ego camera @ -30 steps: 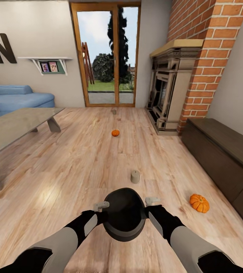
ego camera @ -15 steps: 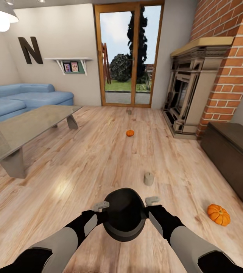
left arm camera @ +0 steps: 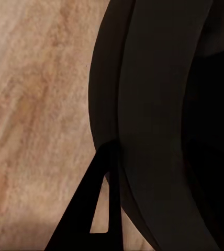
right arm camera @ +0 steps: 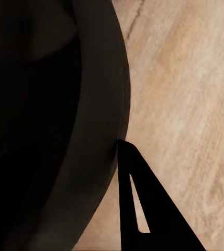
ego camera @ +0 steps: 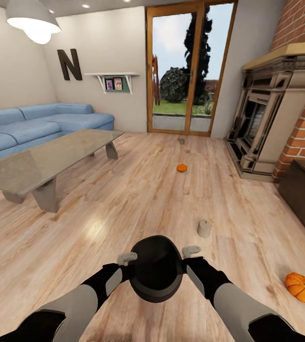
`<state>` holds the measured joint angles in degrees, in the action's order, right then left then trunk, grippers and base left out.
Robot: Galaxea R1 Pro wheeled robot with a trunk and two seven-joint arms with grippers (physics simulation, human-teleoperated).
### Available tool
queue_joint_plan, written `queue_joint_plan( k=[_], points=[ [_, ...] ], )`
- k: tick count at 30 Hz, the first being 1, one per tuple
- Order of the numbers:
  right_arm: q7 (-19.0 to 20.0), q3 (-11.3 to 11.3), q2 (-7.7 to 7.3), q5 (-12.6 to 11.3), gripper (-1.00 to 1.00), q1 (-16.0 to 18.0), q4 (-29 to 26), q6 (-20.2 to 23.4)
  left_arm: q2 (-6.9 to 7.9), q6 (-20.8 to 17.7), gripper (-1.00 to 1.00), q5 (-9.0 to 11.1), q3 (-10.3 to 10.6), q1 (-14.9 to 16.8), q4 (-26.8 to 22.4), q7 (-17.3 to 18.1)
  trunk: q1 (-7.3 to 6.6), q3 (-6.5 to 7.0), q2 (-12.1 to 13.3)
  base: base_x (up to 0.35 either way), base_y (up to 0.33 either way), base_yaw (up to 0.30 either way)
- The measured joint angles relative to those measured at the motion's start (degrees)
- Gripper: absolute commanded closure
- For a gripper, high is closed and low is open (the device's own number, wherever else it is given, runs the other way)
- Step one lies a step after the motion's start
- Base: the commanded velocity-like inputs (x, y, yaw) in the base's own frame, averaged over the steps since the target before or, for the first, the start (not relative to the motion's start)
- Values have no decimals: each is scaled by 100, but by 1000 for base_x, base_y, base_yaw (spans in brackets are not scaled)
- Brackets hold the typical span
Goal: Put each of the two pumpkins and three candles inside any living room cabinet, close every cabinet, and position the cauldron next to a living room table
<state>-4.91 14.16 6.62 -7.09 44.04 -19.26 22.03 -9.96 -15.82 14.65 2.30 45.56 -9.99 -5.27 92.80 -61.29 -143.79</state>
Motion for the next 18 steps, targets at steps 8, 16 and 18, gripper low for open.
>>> queue_joint_plan(
  k=[8, 16, 18],
  points=[
    [1, 0, 0, 0, 100, 0, 4, 0, 0, 4, 100, 0, -1, 1, 7, 0, 0, 0, 0, 0, 0, 278],
    [1, 1, 0, -2, 100, 0, 5, 0, 0, 4, 100, -1, -1, 1, 7, 1, 0, 0, 0, 0, 0, 278],
    [2, -3, 0, 5, 100, 0, 1, 0, 0, 2, 100, 0, -1, 0, 2, 1, 0, 0, 0, 0, 0, 278]
  ],
)
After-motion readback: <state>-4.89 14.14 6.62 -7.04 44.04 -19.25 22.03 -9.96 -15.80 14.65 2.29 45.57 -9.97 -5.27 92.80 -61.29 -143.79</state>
